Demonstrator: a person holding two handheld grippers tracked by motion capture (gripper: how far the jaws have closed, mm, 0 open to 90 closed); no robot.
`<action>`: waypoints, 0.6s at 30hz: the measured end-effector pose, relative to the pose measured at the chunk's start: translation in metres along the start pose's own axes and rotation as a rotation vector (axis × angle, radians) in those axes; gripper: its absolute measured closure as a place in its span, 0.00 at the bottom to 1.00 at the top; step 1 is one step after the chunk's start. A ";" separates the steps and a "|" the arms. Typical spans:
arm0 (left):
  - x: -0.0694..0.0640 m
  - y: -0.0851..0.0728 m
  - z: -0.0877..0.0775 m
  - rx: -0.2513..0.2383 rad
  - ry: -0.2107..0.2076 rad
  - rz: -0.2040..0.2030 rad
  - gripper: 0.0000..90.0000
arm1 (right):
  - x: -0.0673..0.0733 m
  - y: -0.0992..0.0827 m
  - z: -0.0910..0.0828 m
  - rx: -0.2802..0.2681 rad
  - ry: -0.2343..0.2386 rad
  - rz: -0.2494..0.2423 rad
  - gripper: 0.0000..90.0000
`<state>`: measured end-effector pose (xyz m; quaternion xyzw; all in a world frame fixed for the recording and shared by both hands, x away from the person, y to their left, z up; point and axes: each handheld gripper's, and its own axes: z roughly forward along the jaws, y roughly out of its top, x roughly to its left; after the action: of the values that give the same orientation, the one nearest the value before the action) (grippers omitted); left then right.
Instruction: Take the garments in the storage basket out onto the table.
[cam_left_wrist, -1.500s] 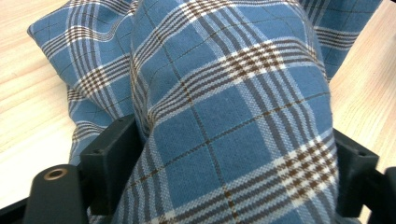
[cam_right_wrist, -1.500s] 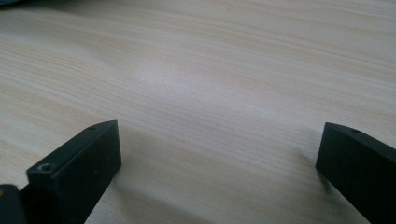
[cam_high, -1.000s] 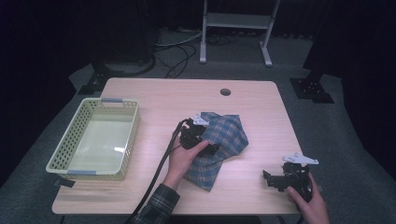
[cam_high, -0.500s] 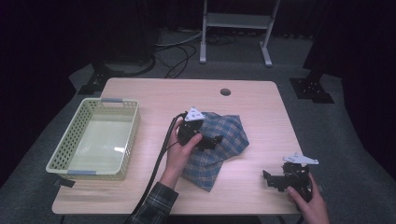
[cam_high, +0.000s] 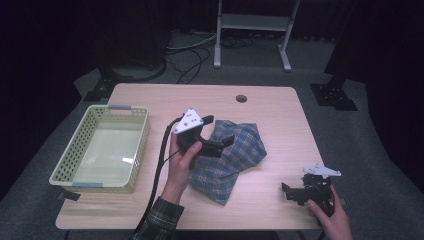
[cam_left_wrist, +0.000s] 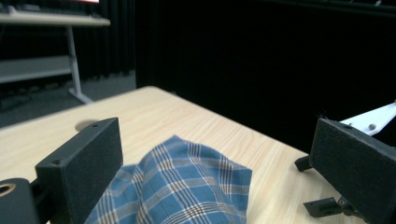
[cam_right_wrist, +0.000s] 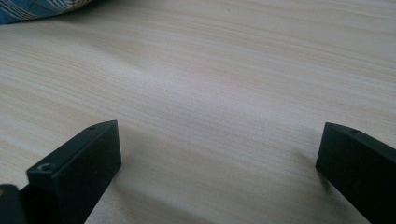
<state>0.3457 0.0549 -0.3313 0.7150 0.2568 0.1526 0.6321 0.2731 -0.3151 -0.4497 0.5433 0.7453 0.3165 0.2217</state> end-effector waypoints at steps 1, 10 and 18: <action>0.000 0.001 -0.003 -0.010 0.001 0.004 0.02 | 0.000 0.000 0.000 0.000 0.000 0.000 0.00; -0.003 -0.003 -0.030 -0.090 -0.019 0.035 0.02 | 0.000 0.000 0.000 -0.001 0.000 -0.001 0.00; -0.005 -0.008 -0.048 -0.120 -0.030 0.051 0.02 | 0.000 0.000 0.000 -0.001 0.000 0.000 0.00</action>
<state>0.3139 0.0918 -0.3315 0.6844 0.2194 0.1733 0.6734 0.2731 -0.3151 -0.4498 0.5434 0.7451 0.3170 0.2218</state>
